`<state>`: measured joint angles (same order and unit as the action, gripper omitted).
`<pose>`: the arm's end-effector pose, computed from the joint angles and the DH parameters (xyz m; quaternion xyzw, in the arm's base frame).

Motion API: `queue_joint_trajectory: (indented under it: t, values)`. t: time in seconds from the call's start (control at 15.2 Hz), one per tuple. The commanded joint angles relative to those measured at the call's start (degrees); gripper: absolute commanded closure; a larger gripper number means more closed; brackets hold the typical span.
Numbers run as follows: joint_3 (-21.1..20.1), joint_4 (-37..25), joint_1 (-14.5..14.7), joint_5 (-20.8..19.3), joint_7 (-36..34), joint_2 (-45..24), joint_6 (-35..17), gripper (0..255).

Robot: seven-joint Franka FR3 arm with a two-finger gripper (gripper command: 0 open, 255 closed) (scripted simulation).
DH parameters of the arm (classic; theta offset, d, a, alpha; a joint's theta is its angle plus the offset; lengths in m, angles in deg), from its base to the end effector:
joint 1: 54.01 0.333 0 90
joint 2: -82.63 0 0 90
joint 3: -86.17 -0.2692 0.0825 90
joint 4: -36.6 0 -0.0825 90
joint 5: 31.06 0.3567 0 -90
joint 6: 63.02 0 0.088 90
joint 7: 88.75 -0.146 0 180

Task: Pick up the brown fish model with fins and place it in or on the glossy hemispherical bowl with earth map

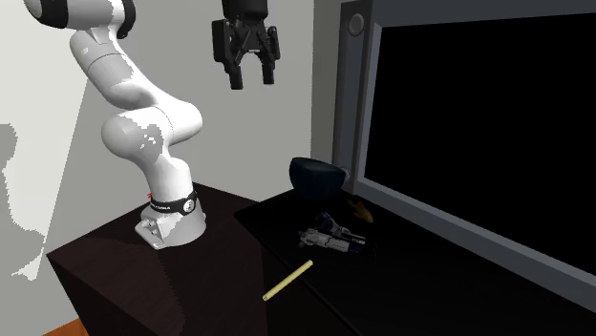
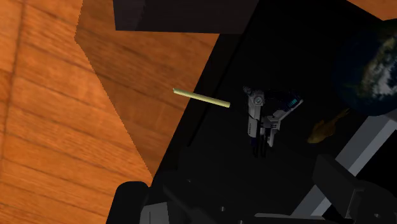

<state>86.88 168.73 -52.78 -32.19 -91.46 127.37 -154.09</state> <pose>0.3189 -0.0006 0.5409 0.9993 -0.0176 0.0322 0.0045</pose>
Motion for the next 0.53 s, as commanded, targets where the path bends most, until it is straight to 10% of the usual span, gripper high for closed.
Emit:
queue_joint_trajectory:
  t: [0.0,0.46]
  values:
    - [0.0,0.0,0.0,0.0,0.0,0.0,0.0,0]
    - [-5.4,8.0,1.2,4.3,-8.1,-3.5,-11.2,0]
